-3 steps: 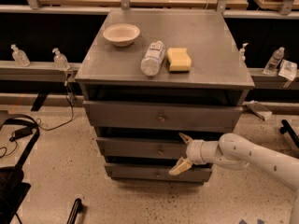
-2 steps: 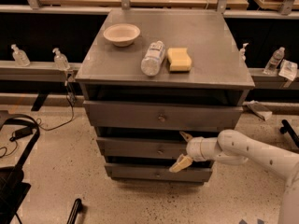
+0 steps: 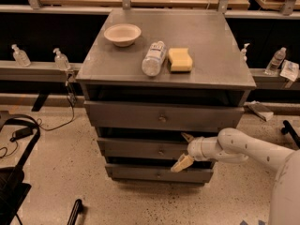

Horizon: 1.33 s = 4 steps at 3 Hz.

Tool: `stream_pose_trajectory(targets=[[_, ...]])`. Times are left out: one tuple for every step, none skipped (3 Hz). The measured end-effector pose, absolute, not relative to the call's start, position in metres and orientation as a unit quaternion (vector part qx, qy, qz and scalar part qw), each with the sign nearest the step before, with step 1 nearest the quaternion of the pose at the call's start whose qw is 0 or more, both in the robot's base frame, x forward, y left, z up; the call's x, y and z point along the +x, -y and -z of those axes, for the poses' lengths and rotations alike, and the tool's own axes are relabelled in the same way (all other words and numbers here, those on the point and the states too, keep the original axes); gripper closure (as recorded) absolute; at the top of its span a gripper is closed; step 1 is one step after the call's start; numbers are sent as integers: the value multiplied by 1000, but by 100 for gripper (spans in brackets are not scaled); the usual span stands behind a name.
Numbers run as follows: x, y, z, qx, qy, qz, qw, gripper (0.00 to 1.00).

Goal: Open middle drawer

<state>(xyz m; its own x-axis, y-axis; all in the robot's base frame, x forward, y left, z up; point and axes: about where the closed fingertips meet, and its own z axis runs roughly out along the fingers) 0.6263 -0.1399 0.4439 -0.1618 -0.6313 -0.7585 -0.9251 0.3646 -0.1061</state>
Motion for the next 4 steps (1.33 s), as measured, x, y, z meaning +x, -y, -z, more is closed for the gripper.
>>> stream_pose_trajectory(targets=[[621, 134, -437, -534, -739, -203, 358, 0], [609, 129, -435, -540, -738, -213, 345, 0], [597, 125, -436, -544, -734, -225, 339, 0], [578, 124, -438, -543, -731, -247, 332, 0]])
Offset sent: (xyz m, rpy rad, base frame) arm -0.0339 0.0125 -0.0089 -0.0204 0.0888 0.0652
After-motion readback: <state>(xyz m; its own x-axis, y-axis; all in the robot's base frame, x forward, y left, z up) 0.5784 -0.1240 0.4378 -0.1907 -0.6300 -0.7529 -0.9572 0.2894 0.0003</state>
